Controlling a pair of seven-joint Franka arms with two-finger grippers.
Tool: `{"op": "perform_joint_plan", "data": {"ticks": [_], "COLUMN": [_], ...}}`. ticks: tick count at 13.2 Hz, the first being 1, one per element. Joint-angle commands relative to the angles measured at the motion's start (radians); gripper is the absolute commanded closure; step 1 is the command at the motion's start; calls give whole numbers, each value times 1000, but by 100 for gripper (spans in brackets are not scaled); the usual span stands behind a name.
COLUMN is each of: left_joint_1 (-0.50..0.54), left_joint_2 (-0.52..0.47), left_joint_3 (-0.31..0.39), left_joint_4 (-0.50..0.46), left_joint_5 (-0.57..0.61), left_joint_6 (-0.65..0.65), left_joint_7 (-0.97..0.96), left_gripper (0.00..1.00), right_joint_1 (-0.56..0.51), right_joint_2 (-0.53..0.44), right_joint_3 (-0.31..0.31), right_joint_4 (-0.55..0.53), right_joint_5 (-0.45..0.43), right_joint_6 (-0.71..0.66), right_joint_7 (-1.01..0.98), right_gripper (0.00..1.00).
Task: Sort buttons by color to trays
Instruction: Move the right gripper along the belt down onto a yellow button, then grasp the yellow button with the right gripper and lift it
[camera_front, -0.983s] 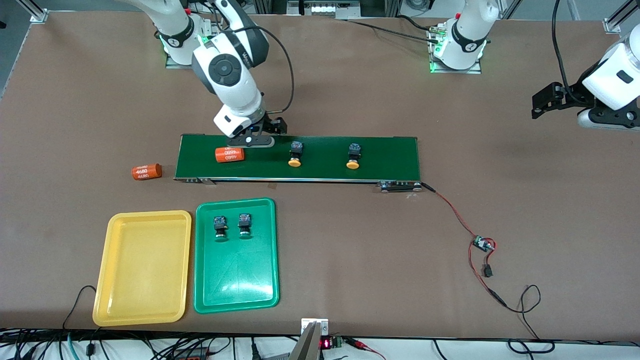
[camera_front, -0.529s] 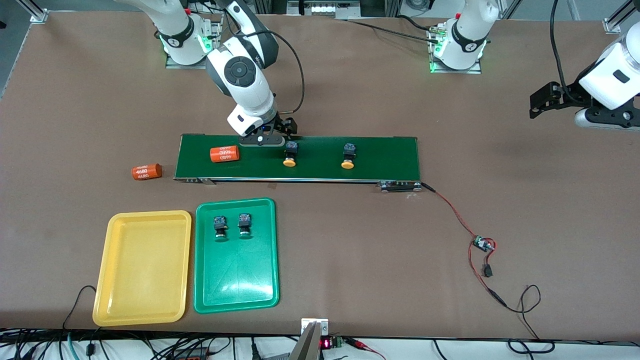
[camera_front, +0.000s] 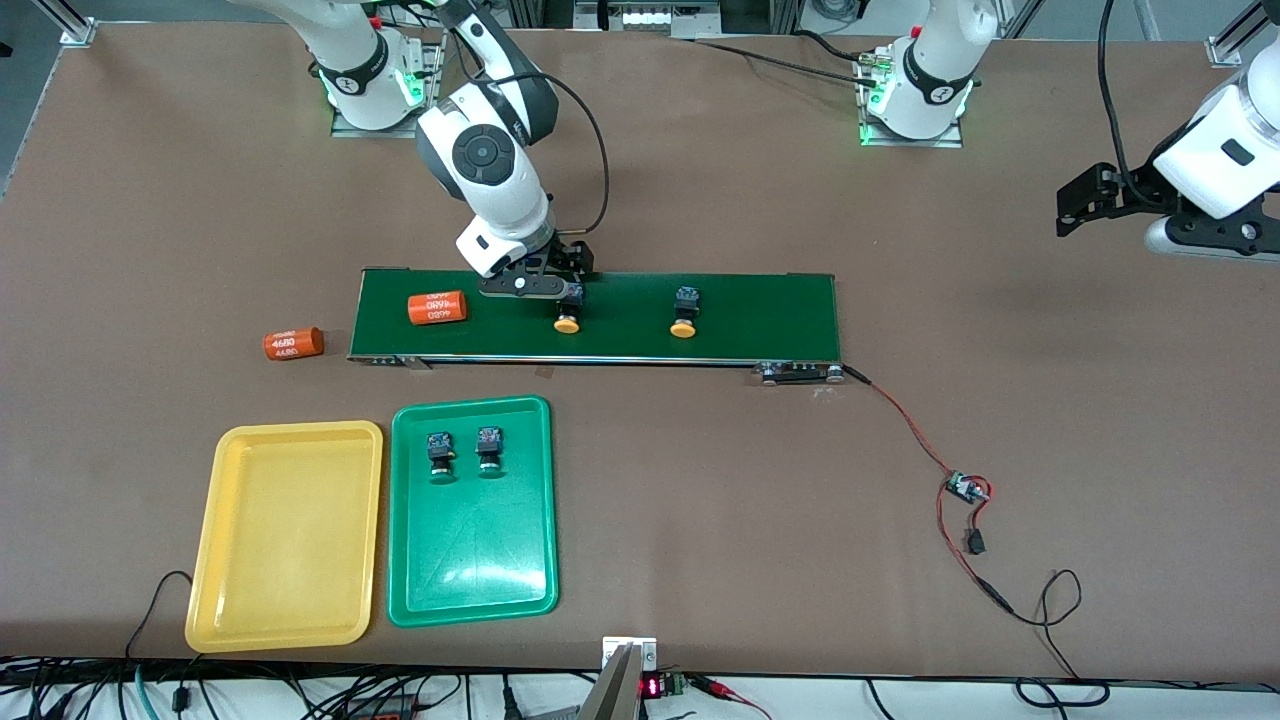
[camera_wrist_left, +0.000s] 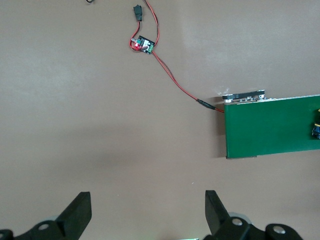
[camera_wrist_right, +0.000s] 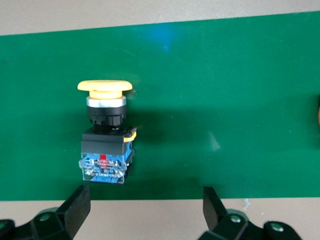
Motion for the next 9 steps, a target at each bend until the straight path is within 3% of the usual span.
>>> {"op": "perform_joint_plan", "data": {"ticks": [1, 6, 9], "left_joint_1": [-4, -4, -4], "left_joint_2": [-1, -1, -1], "left_joint_3": [2, 2, 2], "left_joint_4": [14, 14, 14], "left_joint_5": [-5, -5, -5], "left_joint_6": [-17, -19, -17], "left_joint_7": [9, 9, 9], "left_gripper": [0, 0, 0], "right_joint_1": [-9, -10, -15], "right_joint_2": [10, 13, 73], "right_joint_3": [-1, -12, -19], "right_joint_4": [18, 46, 77], "right_joint_5": [0, -8, -37], "right_joint_6": [6, 8, 18], "right_joint_7": [15, 13, 13], "right_gripper": [0, 0, 0]}}
